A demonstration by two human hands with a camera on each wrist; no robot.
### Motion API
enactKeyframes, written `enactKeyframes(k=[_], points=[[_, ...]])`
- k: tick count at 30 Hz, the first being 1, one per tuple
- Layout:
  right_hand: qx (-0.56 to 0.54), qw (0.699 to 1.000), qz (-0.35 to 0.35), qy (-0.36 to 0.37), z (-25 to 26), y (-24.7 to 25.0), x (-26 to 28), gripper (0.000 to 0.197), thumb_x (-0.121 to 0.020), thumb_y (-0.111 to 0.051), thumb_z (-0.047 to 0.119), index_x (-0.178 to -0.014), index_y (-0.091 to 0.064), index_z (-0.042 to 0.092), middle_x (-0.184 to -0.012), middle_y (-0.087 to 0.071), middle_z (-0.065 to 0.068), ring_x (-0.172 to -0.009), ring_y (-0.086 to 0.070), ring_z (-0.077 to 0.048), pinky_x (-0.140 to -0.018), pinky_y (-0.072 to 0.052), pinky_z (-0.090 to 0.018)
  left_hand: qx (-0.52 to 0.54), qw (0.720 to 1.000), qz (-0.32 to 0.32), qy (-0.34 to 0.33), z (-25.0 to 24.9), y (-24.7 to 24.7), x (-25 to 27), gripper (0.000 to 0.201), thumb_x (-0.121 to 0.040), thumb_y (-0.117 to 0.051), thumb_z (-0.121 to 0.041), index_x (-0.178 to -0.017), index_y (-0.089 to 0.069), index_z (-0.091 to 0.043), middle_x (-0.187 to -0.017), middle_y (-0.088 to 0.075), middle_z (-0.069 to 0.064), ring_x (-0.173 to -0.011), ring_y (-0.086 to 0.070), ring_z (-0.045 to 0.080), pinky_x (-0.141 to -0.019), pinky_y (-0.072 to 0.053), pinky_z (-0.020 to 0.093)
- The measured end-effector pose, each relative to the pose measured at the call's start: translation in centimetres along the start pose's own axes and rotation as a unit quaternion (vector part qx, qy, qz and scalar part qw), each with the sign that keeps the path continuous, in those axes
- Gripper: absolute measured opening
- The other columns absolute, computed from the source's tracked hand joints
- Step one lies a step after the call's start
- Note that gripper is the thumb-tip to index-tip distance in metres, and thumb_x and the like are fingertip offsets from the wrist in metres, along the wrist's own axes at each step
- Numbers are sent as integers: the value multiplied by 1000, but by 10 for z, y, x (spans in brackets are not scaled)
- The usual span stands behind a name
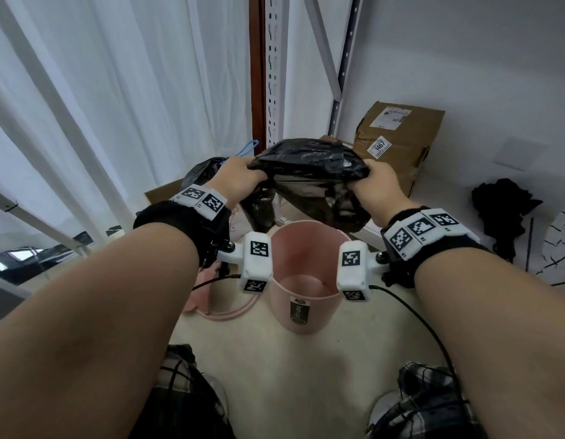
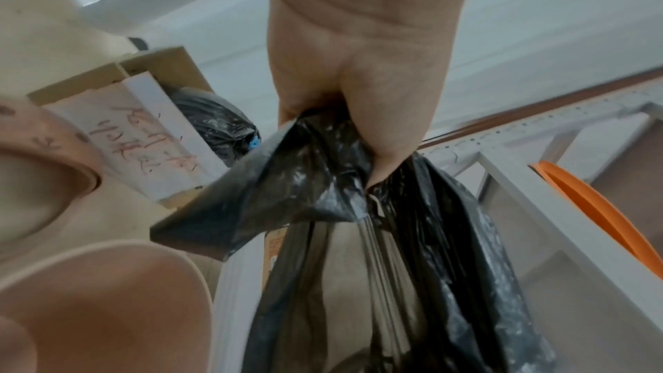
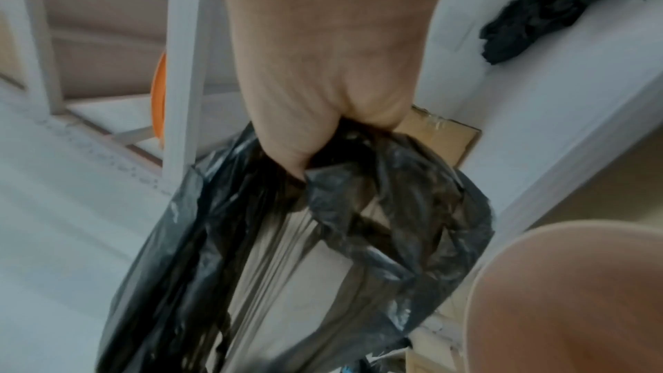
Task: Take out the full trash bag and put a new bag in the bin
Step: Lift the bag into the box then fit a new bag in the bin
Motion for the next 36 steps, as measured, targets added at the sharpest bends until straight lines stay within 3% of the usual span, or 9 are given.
enactKeyframes(k=[3,6,11,15,21,25,27,32,36], points=[[-94,995,7,-43,-8,-5,-3,34,-82,-43,-12,-90,-53,19,-94,-62,-9,-96,-60,-30,-85,-51,-43,101,994,7,30,2,-6,4,20,-90,-49,0,-86,-64,-12,-82,-67,9,-70,-63,18,-79,-54,33],[-122,992,20,-20,4,-4,-1,31,-84,-63,2,-114,-57,10,-102,-64,-3,-96,-61,-20,-85,-52,-33,149,988,33,30,-3,-14,11,30,-93,-40,3,-77,-58,-16,-68,-63,3,-59,-60,14,-54,-52,20],[-91,985,146,-27,13,-25,12,34,-72,-80,11,-104,-68,9,-84,-67,6,-76,-62,-4,-68,-51,-8,185,976,83,75,-5,-24,14,12,-94,-51,-15,-90,-62,-15,-74,-69,0,-69,-66,15,-58,-51,21],[-197,978,68,-26,19,-17,9,17,-82,-61,-5,-84,-66,11,-86,-67,-7,-84,-64,-24,-85,-53,-38,140,966,168,138,3,-33,22,26,-86,-66,-30,-102,-68,-10,-83,-74,5,-71,-70,19,-69,-57,27],[-231,968,92,-17,24,-22,6,28,-88,-61,4,-113,-48,7,-89,-63,-6,-79,-63,-23,-76,-54,-41,146,980,76,114,8,-24,16,28,-92,-57,-17,-118,-60,-7,-87,-67,4,-75,-63,18,-69,-52,28],[-95,980,173,4,25,-28,13,34,-76,-76,8,-108,-66,4,-73,-67,14,-62,-62,8,-66,-48,-11,119,983,89,110,9,-25,17,34,-92,-57,-16,-124,-57,-5,-122,-64,16,-110,-62,33,-74,-53,28],[64,982,175,12,16,-28,14,31,-77,-77,15,-104,-68,3,-73,-66,8,-70,-62,-4,-66,-44,-12,31,994,55,93,10,-19,14,34,-94,-54,-13,-124,-55,3,-126,-60,22,-117,-58,35,-67,-49,24],[310,933,178,-51,-22,-33,12,32,-79,-71,27,-100,-63,4,-93,-60,-12,-93,-58,-29,-73,-39,-29,-182,980,-34,-70,-17,-8,5,30,-94,-39,1,-117,-57,6,-120,-61,25,-115,-56,35,-94,-39,31],[216,952,203,-79,-26,-38,11,112,-55,-83,35,-147,-19,24,-142,-36,-17,-130,-38,-34,-109,-36,-46,-305,950,21,-63,-7,-18,-3,15,-91,-48,-11,-98,-55,0,-104,-63,21,-101,-59,34,-80,-42,34]])
Point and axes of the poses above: each hand's wrist, its own x-axis away from the middle knuckle, its own y-axis out of the back of the hand, z = x × y, the point moved 7 cm from there along -x, towards the middle knuckle
